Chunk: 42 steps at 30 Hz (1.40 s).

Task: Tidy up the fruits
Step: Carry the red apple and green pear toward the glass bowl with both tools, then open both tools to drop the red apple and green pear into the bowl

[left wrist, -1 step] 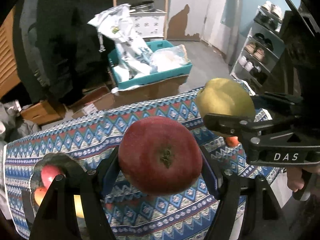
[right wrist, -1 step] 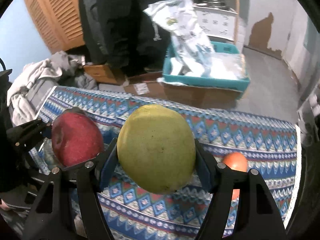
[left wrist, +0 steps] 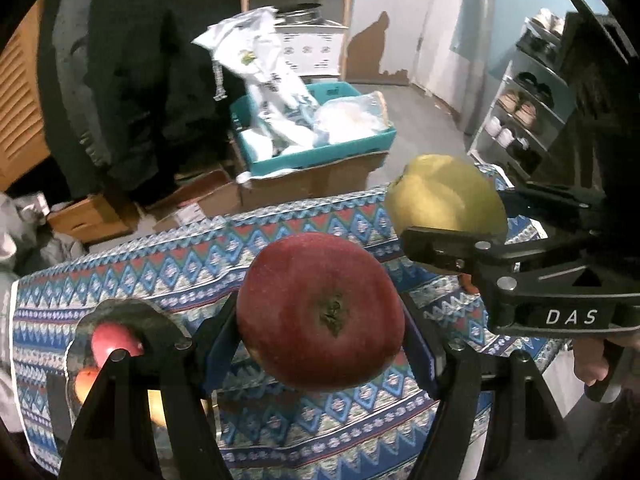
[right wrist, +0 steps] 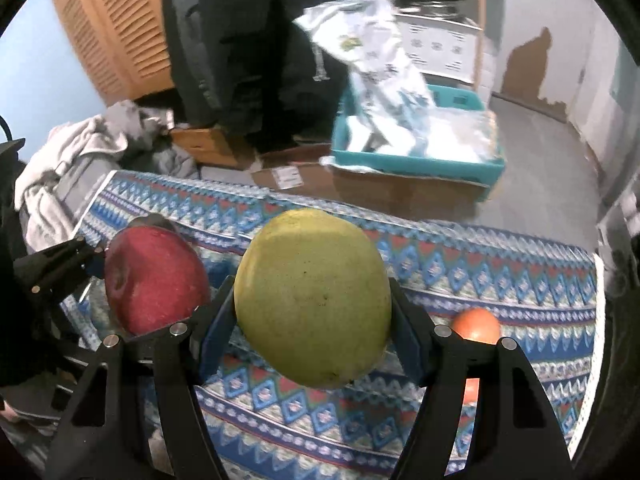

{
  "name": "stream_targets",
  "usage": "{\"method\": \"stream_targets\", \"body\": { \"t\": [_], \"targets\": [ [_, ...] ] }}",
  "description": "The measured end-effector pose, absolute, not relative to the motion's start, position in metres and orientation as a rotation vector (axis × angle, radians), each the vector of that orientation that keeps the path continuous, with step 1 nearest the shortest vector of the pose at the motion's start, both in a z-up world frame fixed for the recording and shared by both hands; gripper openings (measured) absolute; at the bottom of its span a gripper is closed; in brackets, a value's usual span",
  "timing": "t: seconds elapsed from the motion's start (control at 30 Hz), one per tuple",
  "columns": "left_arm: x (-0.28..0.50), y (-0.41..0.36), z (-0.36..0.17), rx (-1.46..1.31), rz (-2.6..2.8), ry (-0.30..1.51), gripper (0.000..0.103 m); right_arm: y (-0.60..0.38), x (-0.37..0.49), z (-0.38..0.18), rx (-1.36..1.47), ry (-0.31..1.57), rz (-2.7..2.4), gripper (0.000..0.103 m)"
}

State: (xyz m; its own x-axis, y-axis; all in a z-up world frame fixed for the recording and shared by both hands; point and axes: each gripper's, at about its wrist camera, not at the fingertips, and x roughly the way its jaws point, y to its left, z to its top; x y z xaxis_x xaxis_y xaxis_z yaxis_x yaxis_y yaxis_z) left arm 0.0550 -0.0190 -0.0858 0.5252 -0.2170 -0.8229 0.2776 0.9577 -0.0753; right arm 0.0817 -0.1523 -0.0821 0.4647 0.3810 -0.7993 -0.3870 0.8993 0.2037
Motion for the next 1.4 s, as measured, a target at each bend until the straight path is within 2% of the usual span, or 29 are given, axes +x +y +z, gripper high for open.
{"method": "stream_targets", "body": {
  "t": [0.33, 0.77, 1.4],
  "targets": [
    [0.047, 0.048, -0.092, -0.011, -0.191, 0.995, 0.075, -0.071, 0.089, -0.083, -0.071, 0.997, 0.599, 0.071],
    [0.028, 0.131, -0.121, -0.098, -0.049, 1.044, 0.075, 0.028, 0.094, -0.113, -0.142, 1.077, 0.73, 0.071],
    [0.01, 0.179, -0.185, -0.185, 0.043, 1.203, 0.075, 0.093, 0.099, -0.168, -0.192, 1.229, 0.766, 0.071]
  ]
}}
